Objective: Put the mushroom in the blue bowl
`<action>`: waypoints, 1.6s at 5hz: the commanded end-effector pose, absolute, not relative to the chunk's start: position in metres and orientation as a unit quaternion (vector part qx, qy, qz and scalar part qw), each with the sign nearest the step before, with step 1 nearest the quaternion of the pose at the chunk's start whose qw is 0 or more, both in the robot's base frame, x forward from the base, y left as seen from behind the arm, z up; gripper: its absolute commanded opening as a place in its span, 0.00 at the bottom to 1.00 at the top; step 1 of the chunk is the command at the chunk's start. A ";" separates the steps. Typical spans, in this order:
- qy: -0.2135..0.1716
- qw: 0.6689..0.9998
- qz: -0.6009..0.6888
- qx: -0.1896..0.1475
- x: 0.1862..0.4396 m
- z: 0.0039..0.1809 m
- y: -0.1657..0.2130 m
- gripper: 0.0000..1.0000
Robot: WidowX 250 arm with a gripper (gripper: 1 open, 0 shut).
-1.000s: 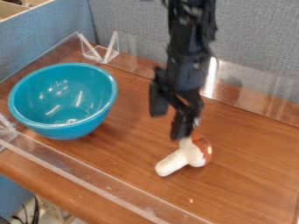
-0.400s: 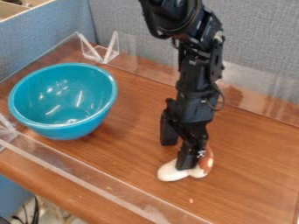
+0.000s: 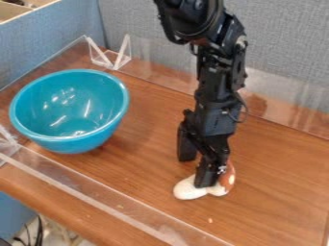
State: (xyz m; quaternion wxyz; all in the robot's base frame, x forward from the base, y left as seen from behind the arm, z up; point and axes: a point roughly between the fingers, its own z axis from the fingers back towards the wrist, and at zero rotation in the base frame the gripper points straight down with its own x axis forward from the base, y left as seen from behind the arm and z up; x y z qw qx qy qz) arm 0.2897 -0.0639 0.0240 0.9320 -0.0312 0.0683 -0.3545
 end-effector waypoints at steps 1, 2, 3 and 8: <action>0.052 0.933 -0.354 -0.030 0.297 0.022 -0.065 1.00; 0.053 0.934 -0.353 -0.032 0.298 0.021 -0.065 1.00; 0.054 0.934 -0.351 -0.033 0.299 0.020 -0.064 1.00; 0.061 0.936 -0.343 -0.043 0.302 0.017 -0.062 1.00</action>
